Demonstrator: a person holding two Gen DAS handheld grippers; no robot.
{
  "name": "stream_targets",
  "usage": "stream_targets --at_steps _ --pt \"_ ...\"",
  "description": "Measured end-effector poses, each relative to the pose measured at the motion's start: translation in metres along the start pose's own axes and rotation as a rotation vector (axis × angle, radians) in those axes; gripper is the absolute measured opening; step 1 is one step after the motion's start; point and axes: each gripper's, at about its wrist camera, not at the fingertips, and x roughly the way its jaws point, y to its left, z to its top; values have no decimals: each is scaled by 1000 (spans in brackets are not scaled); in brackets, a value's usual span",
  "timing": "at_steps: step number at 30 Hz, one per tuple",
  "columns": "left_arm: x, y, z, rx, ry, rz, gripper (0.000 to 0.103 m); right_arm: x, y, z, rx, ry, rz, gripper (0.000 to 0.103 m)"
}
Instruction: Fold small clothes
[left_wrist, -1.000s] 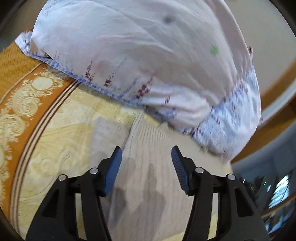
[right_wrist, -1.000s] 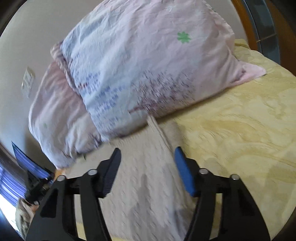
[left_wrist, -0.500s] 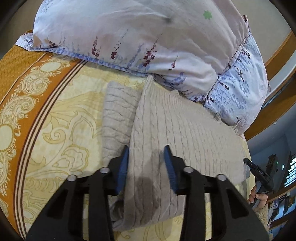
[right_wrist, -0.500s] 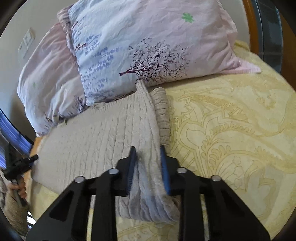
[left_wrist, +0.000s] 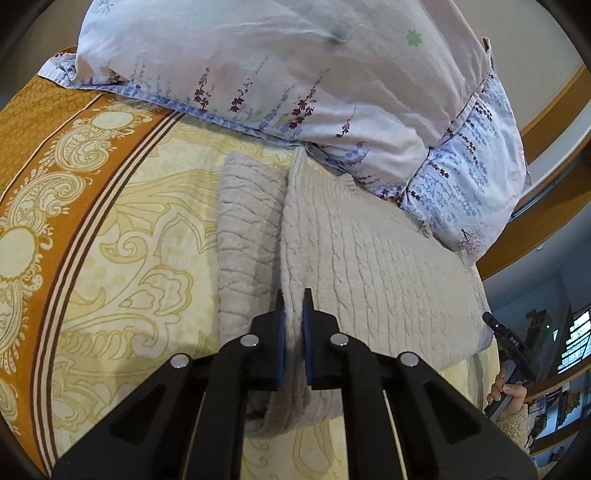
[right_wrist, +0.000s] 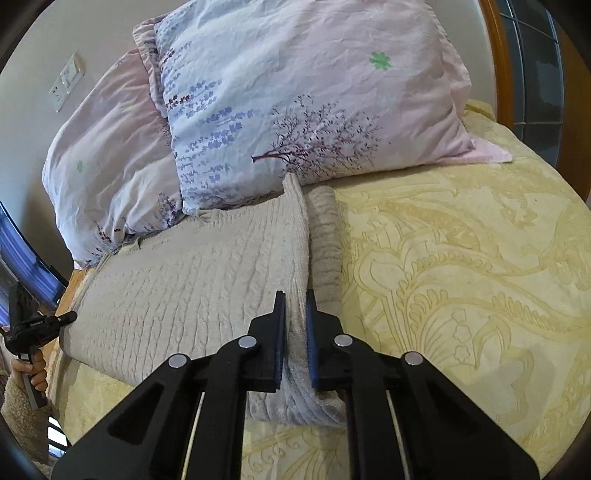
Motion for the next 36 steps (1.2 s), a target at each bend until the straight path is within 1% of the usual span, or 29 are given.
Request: stream_targets --at_steps 4,6,9,11,12,13,14,15,17,18,20,22,24,25,27,29,31,33,35,36 --pt "-1 7 -3 -6 3 13 7 2 -1 -8 13 21 -34 10" --pt "1 12 -4 -23 8 9 8 7 0 -10 -3 25 -73 10" --pt "4 13 -4 -30 10 13 11 13 5 -9 -20 29 -120 11" --pt "0 10 -3 -25 -1 18 14 11 11 -5 -30 18 -155 19" --pt "-4 9 -2 -23 -11 23 16 7 14 -4 -32 -4 -167 28" --pt "-10 7 -1 -18 -32 25 24 4 15 -3 -35 -23 -165 37" --pt "-15 4 -1 -11 -55 31 33 1 19 -2 -44 -46 -156 41" --pt "-19 1 0 1 -77 34 36 -2 23 -1 -58 -60 -146 46" --pt "-24 -13 0 49 -113 30 40 -1 35 1 -100 -59 -118 47" --pt "-23 -19 0 66 -116 24 42 3 42 1 -127 -44 -102 47" --pt "-18 -33 -1 106 -109 13 48 12 51 2 -162 -21 -90 47" --pt "-10 -44 -2 136 -91 9 49 20 59 3 -188 -1 -73 47" --pt "0 -48 -2 144 -69 21 49 29 68 5 -219 21 -66 47" --pt "3 -47 -2 141 -62 26 49 32 72 4 -227 30 -65 47" --pt "13 -42 -3 122 -35 44 49 46 74 5 -239 76 -82 47" --pt "19 -34 -5 99 -25 45 49 60 71 4 -227 112 -93 51" --pt "19 -28 -6 81 -30 25 49 62 67 7 -209 106 -82 54" --pt "17 -27 -6 63 -28 12 49 62 68 10 -194 115 -87 54" --pt "9 -21 -3 21 -37 -27 51 58 70 13 -176 107 -85 56" --pt "5 -17 -1 -4 -44 -49 52 57 71 13 -172 103 -78 61"
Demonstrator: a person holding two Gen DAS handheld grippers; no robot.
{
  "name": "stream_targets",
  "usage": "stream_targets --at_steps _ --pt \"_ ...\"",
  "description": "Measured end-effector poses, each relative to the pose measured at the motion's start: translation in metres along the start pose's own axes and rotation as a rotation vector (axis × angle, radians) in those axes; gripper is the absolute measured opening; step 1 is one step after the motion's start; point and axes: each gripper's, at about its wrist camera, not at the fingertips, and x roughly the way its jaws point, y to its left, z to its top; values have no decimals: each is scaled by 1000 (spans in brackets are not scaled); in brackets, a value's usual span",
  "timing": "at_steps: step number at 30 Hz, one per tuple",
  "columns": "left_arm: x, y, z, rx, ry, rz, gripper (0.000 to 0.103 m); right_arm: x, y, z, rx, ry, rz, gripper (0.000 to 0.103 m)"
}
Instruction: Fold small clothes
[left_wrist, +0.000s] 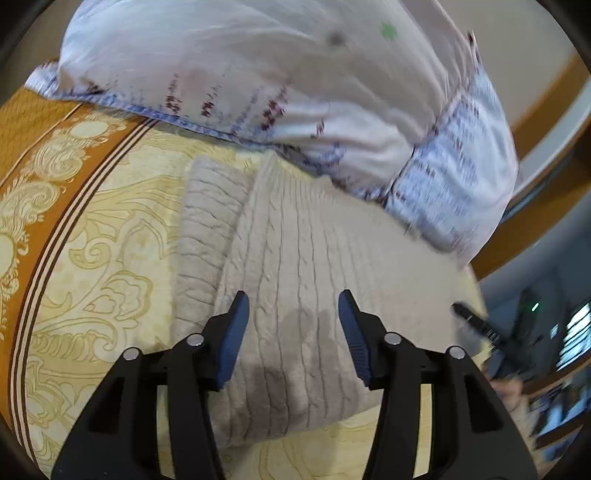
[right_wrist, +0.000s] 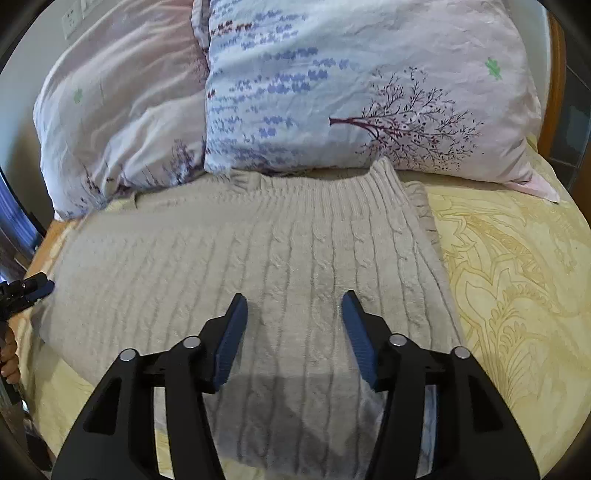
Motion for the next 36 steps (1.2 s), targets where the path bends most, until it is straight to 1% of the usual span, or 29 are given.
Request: stream_targets --at_steps 1,2,3,4,6,10,14,19,21,23,27,30,32,36 --pt "-5 7 4 -38 -15 -19 55 -4 1 -1 4 -10 9 65" --pt "-10 12 6 -67 -27 -20 61 -6 4 -1 3 -17 11 66" --pt "-12 18 10 -93 -38 -11 62 -6 6 0 -1 -19 12 67" --pt "-16 28 14 -133 -47 -2 62 -7 9 0 -7 -21 16 67" --pt "-17 40 19 -193 -51 -10 62 -8 14 1 -16 -24 25 68" --pt "-9 54 27 -264 -35 -9 62 -6 25 2 -44 -21 30 69" --pt "1 60 28 -306 -5 -28 62 -3 31 0 -58 -8 32 73" --pt "7 57 30 -313 -12 -50 62 -2 30 -1 -60 -7 34 74" --pt "11 56 29 -331 -4 -74 58 -3 30 -1 -60 -7 35 75" --pt "16 54 29 -342 0 -82 53 -2 30 -1 -61 -9 37 77" --pt "22 44 29 -322 5 -67 51 -2 31 -2 -73 -10 39 78" --pt "25 39 30 -324 6 -49 39 -3 31 -1 -72 -10 46 78" --pt "28 36 31 -329 13 -43 25 -4 30 -1 -68 -12 52 78" --pt "26 33 31 -342 5 -59 21 -6 29 -1 -67 -13 56 78"
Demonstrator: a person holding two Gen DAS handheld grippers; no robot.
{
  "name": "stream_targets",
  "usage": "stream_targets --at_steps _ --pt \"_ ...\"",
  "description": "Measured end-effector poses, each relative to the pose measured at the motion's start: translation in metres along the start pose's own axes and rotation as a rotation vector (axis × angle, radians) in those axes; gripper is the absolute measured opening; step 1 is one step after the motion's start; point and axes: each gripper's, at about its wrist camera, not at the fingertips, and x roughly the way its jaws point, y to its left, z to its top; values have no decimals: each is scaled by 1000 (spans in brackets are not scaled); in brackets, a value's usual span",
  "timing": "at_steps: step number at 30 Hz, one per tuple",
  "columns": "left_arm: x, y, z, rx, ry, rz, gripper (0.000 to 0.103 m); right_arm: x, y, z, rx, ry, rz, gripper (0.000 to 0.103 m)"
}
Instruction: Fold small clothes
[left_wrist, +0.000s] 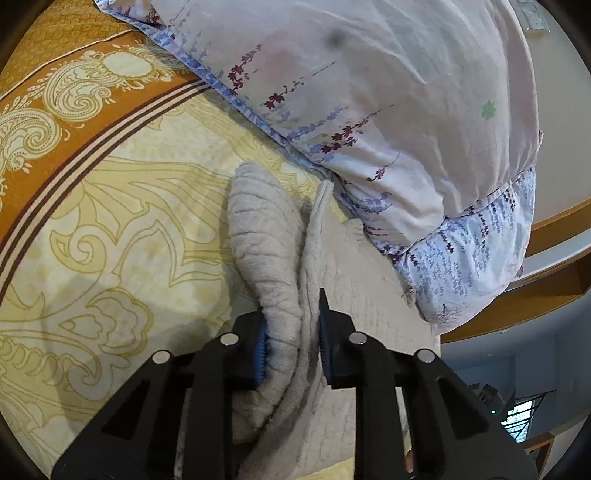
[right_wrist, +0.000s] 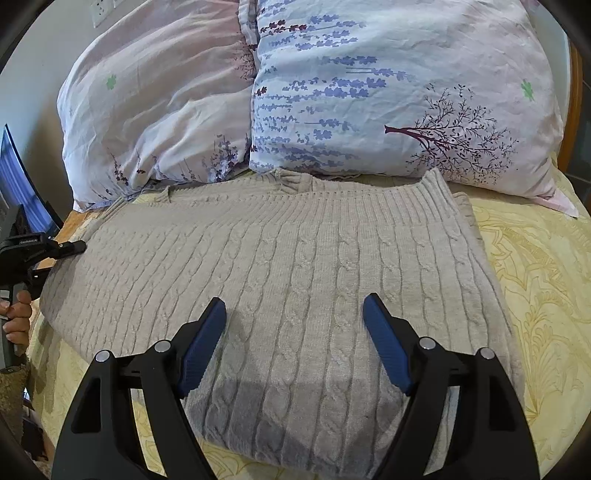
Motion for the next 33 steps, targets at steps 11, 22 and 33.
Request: stream_targets --at_steps 11,22,33 --pt "-17 -48 -3 35 -42 -133 15 -4 3 -1 -19 -3 -7 81" --pt "12 -150 -26 138 25 -333 14 -37 -40 4 119 -68 65 82" --pt "145 -206 -101 135 335 -359 17 -45 -88 -2 348 -89 363 83"
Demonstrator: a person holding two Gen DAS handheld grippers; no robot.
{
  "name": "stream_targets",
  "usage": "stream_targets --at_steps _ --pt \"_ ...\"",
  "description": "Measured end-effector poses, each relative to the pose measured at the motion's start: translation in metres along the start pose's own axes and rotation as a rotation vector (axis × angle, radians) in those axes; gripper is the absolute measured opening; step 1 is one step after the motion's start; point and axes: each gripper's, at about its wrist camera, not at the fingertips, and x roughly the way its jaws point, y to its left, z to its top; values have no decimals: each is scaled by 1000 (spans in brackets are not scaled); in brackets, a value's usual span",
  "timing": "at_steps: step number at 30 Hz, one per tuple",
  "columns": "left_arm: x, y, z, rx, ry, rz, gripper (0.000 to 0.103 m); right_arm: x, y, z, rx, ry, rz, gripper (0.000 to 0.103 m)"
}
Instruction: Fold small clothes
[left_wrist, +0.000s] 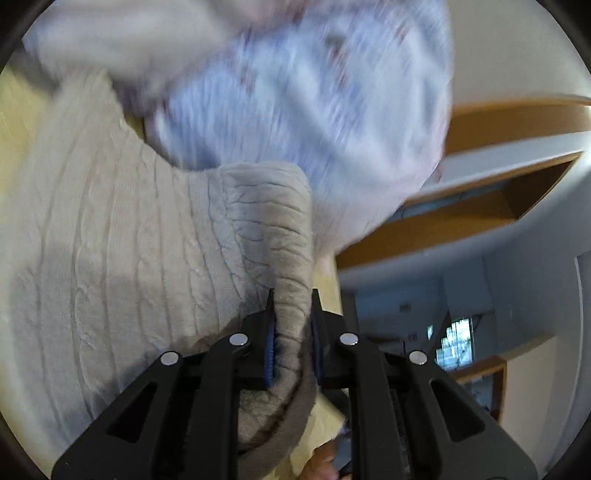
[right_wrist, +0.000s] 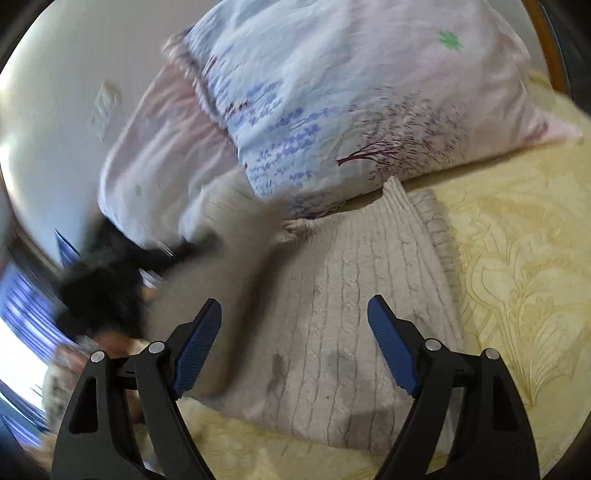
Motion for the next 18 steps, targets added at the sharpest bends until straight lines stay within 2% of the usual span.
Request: stream_targets --at_steps 1,3,5,6,8,10,12,15,17,18 --pt "12 4 -4 -24 54 -21 17 -3 -5 2 26 1 15 83" --pt "18 3 -10 -22 115 -65 20 -6 -13 5 72 14 45 83" --pt "4 -5 -11 31 97 -63 44 -8 -17 9 97 27 62 83" --pt "-7 -8 -10 61 68 -58 49 -8 -18 11 105 32 65 83" --pt "-38 -14 -8 138 -23 -3 64 -4 -19 15 131 57 100 83" --pt "-68 -13 -5 186 -117 104 68 2 -19 17 155 83 132 83" --pt "-90 -2 0 193 -170 230 70 11 -20 19 176 113 159 83" --pt "-97 19 4 133 -173 323 70 29 -18 20 188 164 145 82" --pt "-91 36 3 92 -145 348 70 43 -16 20 179 191 105 81" --pt "-88 41 2 78 -133 356 70 49 -15 20 177 204 87 78"
